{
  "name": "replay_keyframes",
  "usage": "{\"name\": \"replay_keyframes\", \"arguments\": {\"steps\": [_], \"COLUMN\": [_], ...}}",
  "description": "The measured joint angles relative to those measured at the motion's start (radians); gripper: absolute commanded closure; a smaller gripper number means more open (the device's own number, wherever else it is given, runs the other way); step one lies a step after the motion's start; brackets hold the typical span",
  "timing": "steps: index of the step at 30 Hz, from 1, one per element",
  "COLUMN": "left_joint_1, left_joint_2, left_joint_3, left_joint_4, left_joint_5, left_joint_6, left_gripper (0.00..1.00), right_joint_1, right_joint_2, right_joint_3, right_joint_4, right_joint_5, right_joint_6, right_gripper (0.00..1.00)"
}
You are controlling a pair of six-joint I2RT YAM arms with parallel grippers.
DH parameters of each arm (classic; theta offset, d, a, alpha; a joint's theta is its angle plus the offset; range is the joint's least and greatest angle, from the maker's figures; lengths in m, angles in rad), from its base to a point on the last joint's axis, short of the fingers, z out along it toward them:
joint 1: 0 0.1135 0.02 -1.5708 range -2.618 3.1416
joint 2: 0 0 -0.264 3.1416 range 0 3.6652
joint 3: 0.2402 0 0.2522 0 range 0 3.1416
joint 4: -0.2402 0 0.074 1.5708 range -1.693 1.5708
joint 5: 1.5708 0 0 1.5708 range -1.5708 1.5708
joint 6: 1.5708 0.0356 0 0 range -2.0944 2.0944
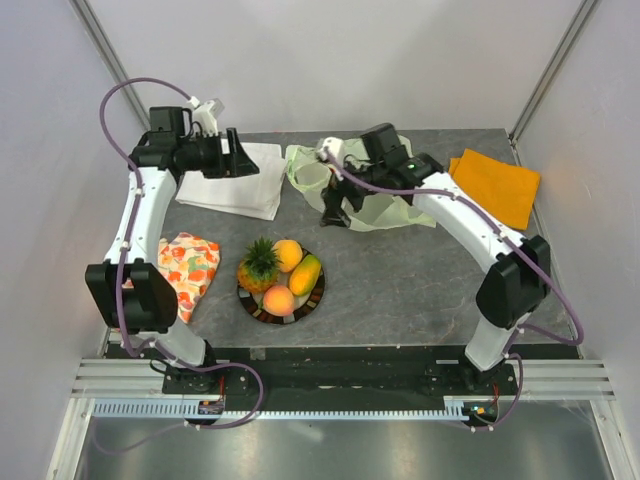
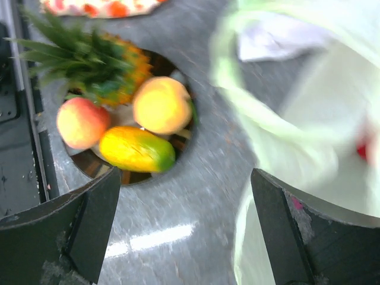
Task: Take the fake fruits out of the plastic bag
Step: Adjust the plastic bag at the center of the board.
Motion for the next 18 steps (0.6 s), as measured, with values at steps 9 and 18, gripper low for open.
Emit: {"name": "replay_keyframes", "arguments": {"steps": [9, 18], "left_joint_1": [-0.221, -0.274], "left_joint_2": [0.031, 0.039], "left_joint_3": [0.095, 0.099], "left_joint_4": [0.007, -0.008], "left_joint_5": [0.004, -0.088], "left_joint_6": [0.001, 0.010], "left_gripper": [0.16, 0.17], "right_joint_1": [-0.243, -0.212], "right_joint_2": [-0.047, 0.000], "right_joint_3": [-0.128, -0.138], "right_joint_4": [0.065, 0.151], "right_joint_5": [-0.016, 0.088], "right_joint_6": [0.121, 0.241], "right_gripper": [0.02, 0.02]}}
